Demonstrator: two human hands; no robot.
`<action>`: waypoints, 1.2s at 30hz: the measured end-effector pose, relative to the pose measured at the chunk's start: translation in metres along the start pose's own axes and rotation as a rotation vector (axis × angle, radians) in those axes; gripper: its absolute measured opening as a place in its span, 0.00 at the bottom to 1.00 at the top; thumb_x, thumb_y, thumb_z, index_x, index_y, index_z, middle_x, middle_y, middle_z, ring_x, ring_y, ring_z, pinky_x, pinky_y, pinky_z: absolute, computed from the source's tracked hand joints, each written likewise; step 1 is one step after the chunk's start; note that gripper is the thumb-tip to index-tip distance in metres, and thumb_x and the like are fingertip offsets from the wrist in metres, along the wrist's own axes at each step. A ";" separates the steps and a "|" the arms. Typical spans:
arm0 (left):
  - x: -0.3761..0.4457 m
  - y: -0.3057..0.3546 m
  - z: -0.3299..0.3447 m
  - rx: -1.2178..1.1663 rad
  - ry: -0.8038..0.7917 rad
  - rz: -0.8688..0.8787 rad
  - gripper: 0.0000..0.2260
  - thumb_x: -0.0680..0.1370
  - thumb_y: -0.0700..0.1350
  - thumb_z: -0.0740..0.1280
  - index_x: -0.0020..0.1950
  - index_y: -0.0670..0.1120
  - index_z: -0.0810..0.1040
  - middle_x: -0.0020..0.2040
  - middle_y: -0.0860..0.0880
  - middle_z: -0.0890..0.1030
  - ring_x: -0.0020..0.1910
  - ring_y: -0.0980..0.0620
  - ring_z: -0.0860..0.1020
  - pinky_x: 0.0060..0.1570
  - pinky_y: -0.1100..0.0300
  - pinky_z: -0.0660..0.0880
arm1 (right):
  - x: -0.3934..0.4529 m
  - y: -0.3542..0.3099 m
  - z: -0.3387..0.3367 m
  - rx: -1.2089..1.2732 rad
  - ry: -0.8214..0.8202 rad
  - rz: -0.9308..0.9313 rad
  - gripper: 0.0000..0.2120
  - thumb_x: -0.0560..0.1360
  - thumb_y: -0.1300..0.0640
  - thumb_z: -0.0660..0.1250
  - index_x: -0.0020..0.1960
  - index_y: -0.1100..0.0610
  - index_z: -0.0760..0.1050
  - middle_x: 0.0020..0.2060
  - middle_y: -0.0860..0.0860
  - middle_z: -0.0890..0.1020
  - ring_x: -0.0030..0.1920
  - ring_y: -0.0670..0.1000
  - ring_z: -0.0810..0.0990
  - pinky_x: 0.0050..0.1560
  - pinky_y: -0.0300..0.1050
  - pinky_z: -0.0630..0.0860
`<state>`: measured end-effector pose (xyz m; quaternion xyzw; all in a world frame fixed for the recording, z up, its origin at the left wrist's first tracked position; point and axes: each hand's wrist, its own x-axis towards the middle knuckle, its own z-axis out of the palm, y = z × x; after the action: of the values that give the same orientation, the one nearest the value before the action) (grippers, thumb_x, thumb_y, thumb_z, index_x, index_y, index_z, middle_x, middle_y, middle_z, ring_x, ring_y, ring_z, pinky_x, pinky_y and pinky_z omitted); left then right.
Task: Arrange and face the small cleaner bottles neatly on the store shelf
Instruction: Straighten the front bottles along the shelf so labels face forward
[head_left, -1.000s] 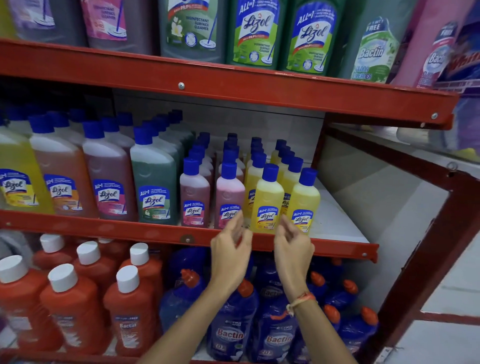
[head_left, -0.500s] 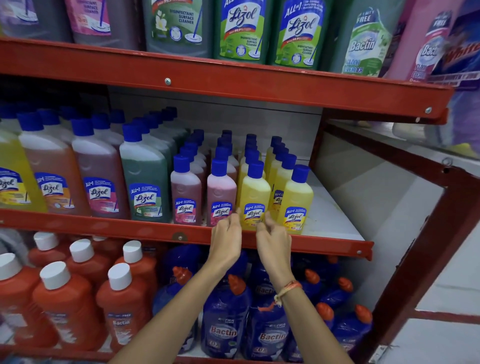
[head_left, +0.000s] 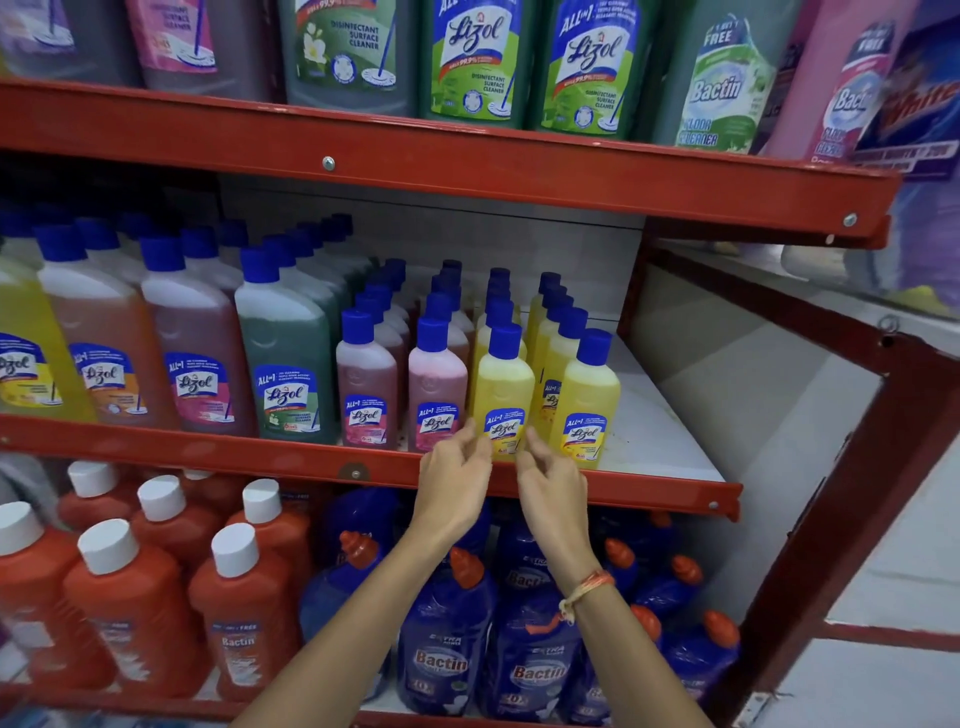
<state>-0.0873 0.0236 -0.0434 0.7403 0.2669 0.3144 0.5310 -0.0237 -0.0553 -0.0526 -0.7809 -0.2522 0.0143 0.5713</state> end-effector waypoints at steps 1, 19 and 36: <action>-0.002 -0.001 0.001 0.032 0.013 0.009 0.20 0.78 0.46 0.58 0.70 0.46 0.68 0.64 0.46 0.77 0.61 0.46 0.75 0.58 0.56 0.72 | -0.002 -0.001 -0.002 -0.005 -0.002 -0.010 0.20 0.78 0.56 0.60 0.69 0.53 0.71 0.51 0.58 0.85 0.52 0.56 0.81 0.53 0.48 0.74; 0.009 -0.004 0.005 0.042 -0.003 -0.014 0.23 0.76 0.40 0.60 0.71 0.45 0.64 0.69 0.47 0.72 0.67 0.51 0.70 0.60 0.63 0.66 | 0.013 -0.004 0.004 -0.033 -0.020 -0.013 0.22 0.77 0.59 0.60 0.71 0.56 0.67 0.60 0.57 0.81 0.54 0.53 0.79 0.56 0.46 0.74; 0.005 0.001 0.003 0.093 0.013 0.014 0.23 0.75 0.38 0.61 0.70 0.43 0.65 0.68 0.45 0.73 0.51 0.59 0.77 0.54 0.64 0.70 | 0.011 0.003 0.008 -0.015 -0.021 0.024 0.20 0.75 0.57 0.61 0.67 0.54 0.72 0.34 0.53 0.81 0.35 0.51 0.72 0.40 0.51 0.74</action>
<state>-0.0819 0.0250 -0.0427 0.7639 0.2796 0.3101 0.4921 -0.0158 -0.0442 -0.0548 -0.7878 -0.2489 0.0275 0.5627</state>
